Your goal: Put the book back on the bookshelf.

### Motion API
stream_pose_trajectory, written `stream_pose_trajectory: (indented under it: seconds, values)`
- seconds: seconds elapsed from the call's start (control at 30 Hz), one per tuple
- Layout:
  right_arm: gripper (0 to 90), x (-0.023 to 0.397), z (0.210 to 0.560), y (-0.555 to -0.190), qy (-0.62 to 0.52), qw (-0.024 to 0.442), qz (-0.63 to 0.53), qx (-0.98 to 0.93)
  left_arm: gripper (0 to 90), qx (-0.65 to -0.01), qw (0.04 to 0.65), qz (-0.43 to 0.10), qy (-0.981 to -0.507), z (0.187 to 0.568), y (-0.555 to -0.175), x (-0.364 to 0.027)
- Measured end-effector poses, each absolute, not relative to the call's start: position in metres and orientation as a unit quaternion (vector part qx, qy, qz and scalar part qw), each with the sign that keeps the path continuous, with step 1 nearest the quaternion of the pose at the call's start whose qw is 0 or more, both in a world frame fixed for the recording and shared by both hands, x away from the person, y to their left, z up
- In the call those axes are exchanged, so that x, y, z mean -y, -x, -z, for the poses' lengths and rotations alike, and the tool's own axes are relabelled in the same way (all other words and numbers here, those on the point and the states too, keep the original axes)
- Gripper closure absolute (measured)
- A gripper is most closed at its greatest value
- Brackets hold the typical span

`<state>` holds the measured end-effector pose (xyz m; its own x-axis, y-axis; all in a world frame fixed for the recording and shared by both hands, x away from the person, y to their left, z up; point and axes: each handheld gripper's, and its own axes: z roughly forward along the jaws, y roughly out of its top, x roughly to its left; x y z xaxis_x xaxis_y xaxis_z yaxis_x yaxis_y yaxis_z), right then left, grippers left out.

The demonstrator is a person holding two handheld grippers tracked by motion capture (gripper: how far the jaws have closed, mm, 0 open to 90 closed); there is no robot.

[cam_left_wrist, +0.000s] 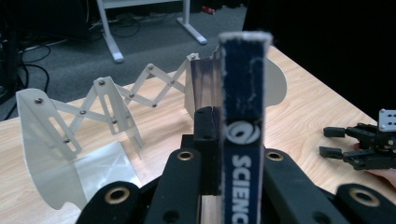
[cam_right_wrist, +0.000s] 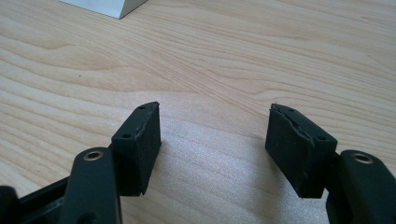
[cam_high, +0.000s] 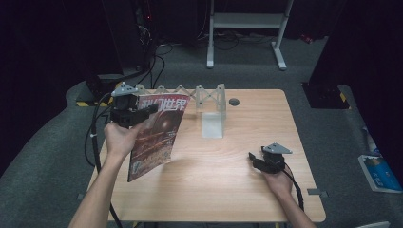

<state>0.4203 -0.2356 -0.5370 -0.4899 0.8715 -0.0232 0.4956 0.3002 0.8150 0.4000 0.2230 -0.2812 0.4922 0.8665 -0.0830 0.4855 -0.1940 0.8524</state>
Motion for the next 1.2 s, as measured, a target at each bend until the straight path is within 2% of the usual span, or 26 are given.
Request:
stream_pose_trajectory:
  seconds: [0.53, 0.8, 1.2]
  values:
    - [35.6, 0.236, 0.537, -0.42, -0.444, 0.24, -0.391, -0.77, 83.9, -0.48, 0.435, -0.259, -0.716, 0.27, -0.403, -0.248]
    - [35.6, 0.235, 0.537, -0.42, -0.444, 0.24, -0.391, -0.77, 83.9, -0.511, 0.435, -0.275, -0.688, 0.273, -0.407, -0.27]
    - [35.6, 0.235, 0.537, -0.42, -0.442, 0.24, -0.391, -0.771, 83.9, -0.537, 0.418, -0.291, -0.672, 0.282, -0.424, -0.285]
